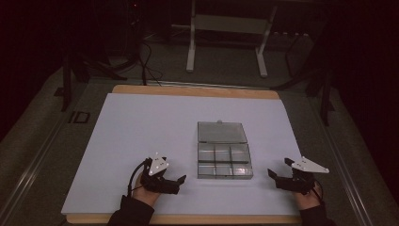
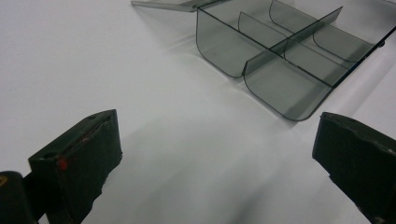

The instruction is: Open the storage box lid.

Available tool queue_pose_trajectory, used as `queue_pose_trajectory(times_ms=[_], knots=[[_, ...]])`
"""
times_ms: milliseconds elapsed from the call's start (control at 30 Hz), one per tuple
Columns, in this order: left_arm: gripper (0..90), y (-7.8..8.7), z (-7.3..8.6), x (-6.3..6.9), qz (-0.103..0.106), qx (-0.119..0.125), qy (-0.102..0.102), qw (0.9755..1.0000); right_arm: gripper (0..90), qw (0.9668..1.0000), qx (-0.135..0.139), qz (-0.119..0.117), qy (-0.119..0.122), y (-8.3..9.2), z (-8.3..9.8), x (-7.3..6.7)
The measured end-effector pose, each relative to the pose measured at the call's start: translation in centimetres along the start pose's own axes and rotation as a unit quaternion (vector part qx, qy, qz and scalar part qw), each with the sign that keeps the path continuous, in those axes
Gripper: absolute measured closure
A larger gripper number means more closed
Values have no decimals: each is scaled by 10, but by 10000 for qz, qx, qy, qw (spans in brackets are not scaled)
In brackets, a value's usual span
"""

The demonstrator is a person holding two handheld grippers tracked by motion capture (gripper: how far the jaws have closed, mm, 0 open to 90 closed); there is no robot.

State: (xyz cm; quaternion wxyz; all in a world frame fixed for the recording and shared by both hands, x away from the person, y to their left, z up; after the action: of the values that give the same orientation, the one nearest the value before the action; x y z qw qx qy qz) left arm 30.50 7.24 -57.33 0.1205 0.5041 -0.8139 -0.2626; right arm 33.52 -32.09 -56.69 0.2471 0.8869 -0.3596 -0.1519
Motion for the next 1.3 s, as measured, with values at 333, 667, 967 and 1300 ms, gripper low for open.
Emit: queue_pose_trajectory(times_ms=[333,667,967,1300], knots=[[23,3,8,0,-105,8,34,9999,146,9999,-6,120,53,3,10,0],[23,2,12,0,-247,-10,-41,9997,145,9998,22,192,99,5,13,0],[23,-1,14,0,-722,-166,-184,9971,143,9988,-148,474,-47,1,15,5],[23,-4,16,-7,-1277,-357,-88,9911,141,9975,-135,659,-222,2,17,10]])
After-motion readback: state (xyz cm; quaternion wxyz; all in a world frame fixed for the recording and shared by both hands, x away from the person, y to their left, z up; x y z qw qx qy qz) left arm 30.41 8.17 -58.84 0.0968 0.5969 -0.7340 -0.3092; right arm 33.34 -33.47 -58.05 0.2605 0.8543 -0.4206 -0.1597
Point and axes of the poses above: each handheld gripper's, and its own axes: y roughly backward along the jaws, z roughly out of its underside, x roughly to its right, the point moved 8 cm from there along -y, roughly forward along the jaws, and after that the axes turned 14 degrees about -z, right-handed, at the moved point
